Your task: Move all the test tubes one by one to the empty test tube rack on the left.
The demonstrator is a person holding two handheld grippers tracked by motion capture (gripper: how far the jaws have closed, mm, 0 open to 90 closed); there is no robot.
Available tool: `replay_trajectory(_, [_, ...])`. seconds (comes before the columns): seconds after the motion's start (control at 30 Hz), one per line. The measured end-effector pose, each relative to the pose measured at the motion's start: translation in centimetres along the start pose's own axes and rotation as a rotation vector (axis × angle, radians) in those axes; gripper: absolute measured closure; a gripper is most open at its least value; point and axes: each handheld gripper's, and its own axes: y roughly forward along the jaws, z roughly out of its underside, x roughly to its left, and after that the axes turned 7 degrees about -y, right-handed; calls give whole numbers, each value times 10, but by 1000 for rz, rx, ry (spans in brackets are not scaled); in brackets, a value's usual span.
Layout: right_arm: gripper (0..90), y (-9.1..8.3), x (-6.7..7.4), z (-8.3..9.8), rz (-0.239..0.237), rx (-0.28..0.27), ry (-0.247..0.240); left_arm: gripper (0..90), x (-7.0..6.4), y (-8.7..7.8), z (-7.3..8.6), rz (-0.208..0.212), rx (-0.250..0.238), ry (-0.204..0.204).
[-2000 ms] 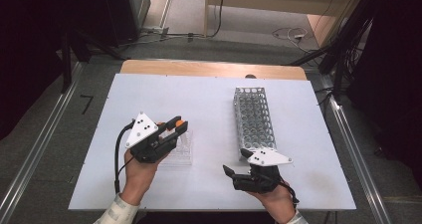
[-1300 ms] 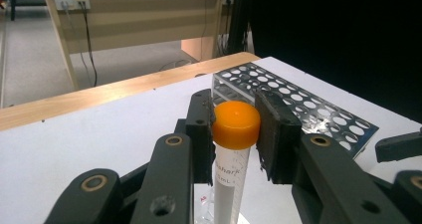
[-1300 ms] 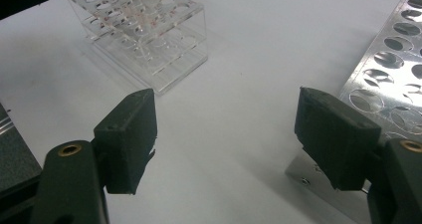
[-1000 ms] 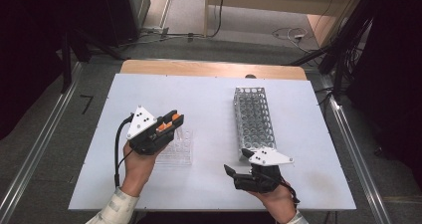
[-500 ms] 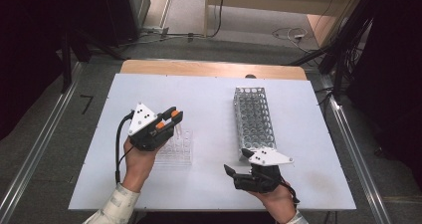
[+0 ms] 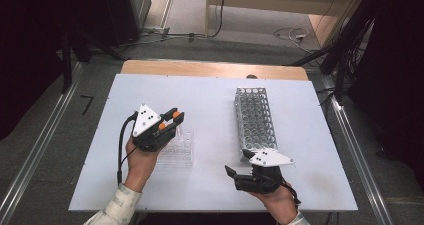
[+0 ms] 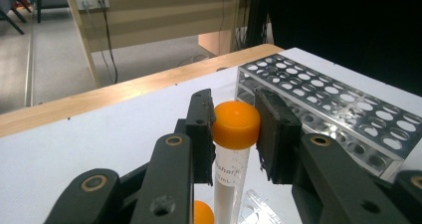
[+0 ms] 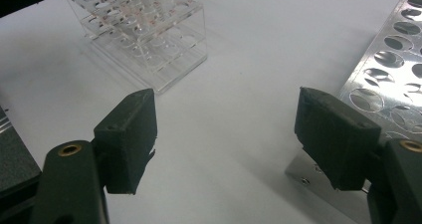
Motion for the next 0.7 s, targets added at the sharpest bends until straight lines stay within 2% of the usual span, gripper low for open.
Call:
replay_trajectory(0.47, [232,0,0,0,0,2,-1,694,-1,4,9,-11,7,14])
replay_trajectory(0.7, [232,0,1,0,-2,2,-4,693,0,6,16,-25,23,2])
